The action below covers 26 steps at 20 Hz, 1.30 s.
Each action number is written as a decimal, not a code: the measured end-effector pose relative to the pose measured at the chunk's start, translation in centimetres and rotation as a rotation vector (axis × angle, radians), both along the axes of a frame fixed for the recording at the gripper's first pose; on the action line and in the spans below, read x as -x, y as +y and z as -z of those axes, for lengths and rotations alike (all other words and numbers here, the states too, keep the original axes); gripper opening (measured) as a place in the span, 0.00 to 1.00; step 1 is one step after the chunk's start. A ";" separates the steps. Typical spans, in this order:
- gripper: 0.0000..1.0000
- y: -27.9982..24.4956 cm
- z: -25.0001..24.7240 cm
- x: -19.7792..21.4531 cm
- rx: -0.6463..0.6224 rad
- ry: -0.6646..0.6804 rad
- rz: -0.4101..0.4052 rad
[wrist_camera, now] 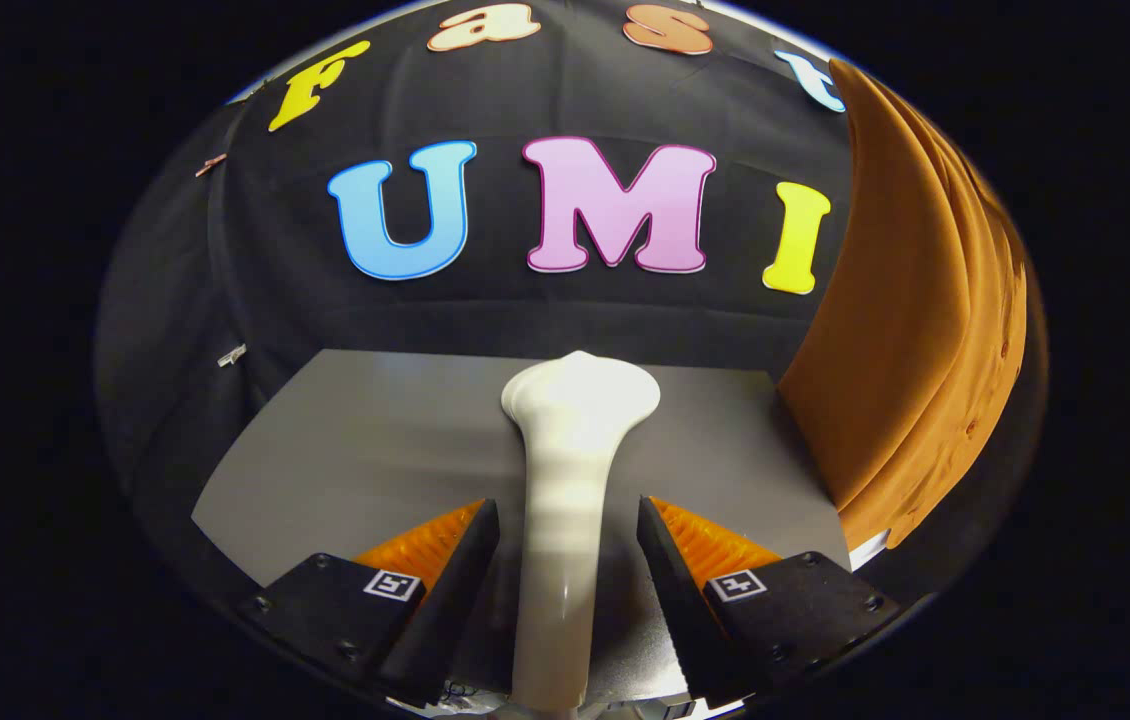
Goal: Iron the clothes twice with a garment steamer, once on the left side and once on the right side.
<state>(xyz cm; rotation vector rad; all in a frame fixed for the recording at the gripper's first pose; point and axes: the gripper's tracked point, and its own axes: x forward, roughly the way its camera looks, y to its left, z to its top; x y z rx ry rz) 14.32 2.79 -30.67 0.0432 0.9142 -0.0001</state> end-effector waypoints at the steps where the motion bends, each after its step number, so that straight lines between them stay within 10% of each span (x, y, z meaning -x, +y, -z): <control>1: 0.89 0.1 0.8 0.2 -0.003 0.023 -0.001; 5: 0.54 0.4 1.8 0.1 -0.008 0.065 0.002; 26: 0.36 0.8 -9.0 3.5 -0.052 -0.276 -0.010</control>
